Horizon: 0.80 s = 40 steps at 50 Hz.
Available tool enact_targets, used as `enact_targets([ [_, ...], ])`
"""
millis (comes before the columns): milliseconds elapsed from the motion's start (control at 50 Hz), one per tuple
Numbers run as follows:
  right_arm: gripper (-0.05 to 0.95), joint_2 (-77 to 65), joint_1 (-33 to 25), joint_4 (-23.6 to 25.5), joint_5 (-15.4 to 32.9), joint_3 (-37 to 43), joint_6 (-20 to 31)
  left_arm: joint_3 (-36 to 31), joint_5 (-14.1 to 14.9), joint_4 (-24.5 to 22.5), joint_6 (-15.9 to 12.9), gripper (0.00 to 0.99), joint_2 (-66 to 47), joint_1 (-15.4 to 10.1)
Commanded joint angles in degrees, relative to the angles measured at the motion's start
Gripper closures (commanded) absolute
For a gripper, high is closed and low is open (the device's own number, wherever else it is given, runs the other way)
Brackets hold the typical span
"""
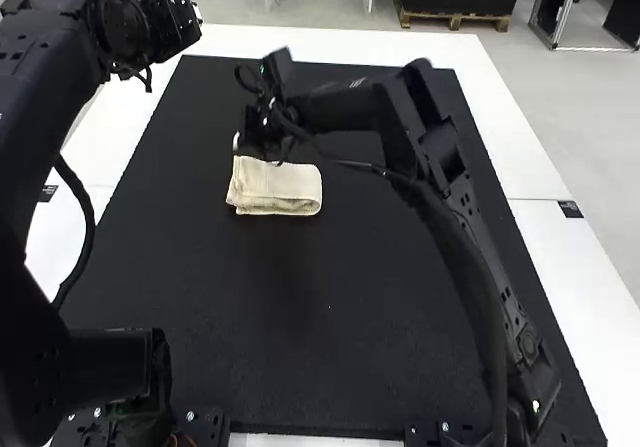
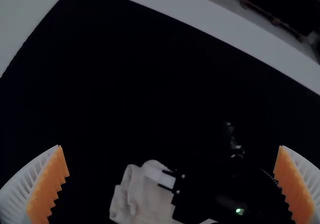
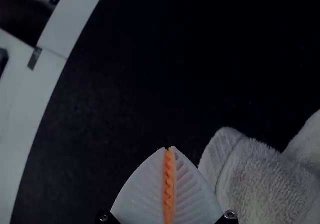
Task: Fold the towel.
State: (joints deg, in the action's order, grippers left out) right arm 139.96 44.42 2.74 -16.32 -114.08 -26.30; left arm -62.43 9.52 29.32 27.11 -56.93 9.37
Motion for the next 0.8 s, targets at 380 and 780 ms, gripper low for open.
enact_targets([
  [380,0.92,-13.0,-10.5,-0.2,1.8,3.8,1.4,-1.2,0.7,-0.7,0.3,0.025,2.2,0.6],
  [780,0.93,-22.6,-18.2,-0.2,4.4,11.6,3.5,-1.3,0.4,-1.6,0.3,0.025,2.6,0.8],
])
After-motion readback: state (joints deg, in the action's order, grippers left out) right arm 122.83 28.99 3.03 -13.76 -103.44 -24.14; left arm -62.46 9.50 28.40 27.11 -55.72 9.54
